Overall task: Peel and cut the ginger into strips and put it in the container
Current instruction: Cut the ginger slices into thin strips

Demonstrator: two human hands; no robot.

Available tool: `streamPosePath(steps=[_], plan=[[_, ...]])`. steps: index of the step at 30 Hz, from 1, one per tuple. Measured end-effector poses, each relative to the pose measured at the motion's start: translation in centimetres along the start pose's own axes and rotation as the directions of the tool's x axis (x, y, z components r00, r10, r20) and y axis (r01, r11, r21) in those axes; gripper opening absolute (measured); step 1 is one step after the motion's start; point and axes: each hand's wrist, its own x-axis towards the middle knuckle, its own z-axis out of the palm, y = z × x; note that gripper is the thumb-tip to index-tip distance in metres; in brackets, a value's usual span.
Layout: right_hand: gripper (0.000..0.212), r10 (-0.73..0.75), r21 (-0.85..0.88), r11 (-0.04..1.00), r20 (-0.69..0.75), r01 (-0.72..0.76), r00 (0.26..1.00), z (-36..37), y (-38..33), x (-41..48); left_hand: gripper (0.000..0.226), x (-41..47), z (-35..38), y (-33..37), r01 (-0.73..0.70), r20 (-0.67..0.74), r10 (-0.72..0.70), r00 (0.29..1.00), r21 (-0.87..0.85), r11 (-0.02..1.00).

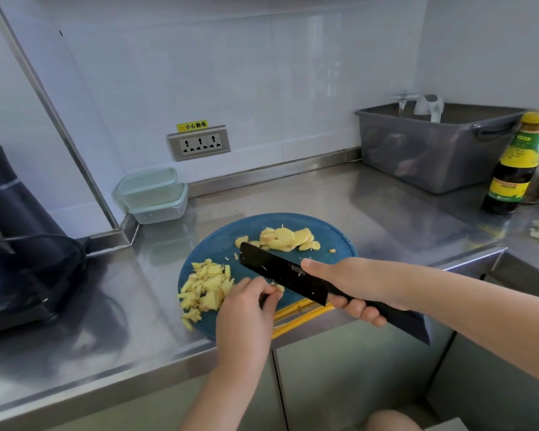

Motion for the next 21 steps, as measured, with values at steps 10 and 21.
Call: streamPosePath(steps=[10, 21], plan=[[0.069, 0.028, -0.012, 1.000, 0.011, -0.028, 1.000, -0.2, 0.0, -0.1, 0.015, 0.1, 0.0, -0.2, -0.002, 0.019, 0.002, 1.000, -0.032, 0.999], [0.069, 0.131, 0.001, 0.991, 0.090, -0.132, 0.987, 1.2, -0.5, 0.8, 0.014, 0.2, 0.3, -0.6, -0.003, 0.015, 0.004, 1.000, -0.080, 0.997]])
